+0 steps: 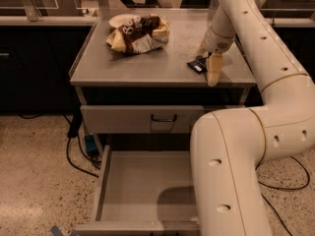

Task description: Place rxbar blueberry into middle drawer

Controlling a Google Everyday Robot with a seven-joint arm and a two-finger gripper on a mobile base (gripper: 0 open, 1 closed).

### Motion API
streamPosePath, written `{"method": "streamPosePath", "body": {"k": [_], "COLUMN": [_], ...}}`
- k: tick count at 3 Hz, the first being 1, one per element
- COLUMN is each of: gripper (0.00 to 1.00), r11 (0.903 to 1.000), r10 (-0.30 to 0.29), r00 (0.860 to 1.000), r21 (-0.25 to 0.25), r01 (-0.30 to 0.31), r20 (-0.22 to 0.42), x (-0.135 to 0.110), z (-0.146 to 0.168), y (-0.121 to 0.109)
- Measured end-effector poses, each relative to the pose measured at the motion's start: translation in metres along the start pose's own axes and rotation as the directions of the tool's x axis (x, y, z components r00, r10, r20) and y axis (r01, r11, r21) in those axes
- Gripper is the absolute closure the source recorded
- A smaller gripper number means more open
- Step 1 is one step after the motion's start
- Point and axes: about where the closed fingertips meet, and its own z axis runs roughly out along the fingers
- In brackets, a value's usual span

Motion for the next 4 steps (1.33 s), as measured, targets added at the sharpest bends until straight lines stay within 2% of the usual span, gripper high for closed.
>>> {"method": "streamPosePath", "body": {"k": [1, 2, 4], "gripper": [0.00, 0.00, 0.00], "r11": [1.0000, 1.0000, 0.9968], "r10": [0.000, 0.000, -0.028], "r00": [1.000, 1.000, 1.000], "r21": [0.000, 0.000, 0.075], "r01": [0.000, 0.000, 0.028], "r20": [0.000, 0.000, 0.006], "x": [0.000, 0.000, -0.008], "z": [-0.002, -0.002, -0.029], "y": [0.003, 0.003, -0.007]}}
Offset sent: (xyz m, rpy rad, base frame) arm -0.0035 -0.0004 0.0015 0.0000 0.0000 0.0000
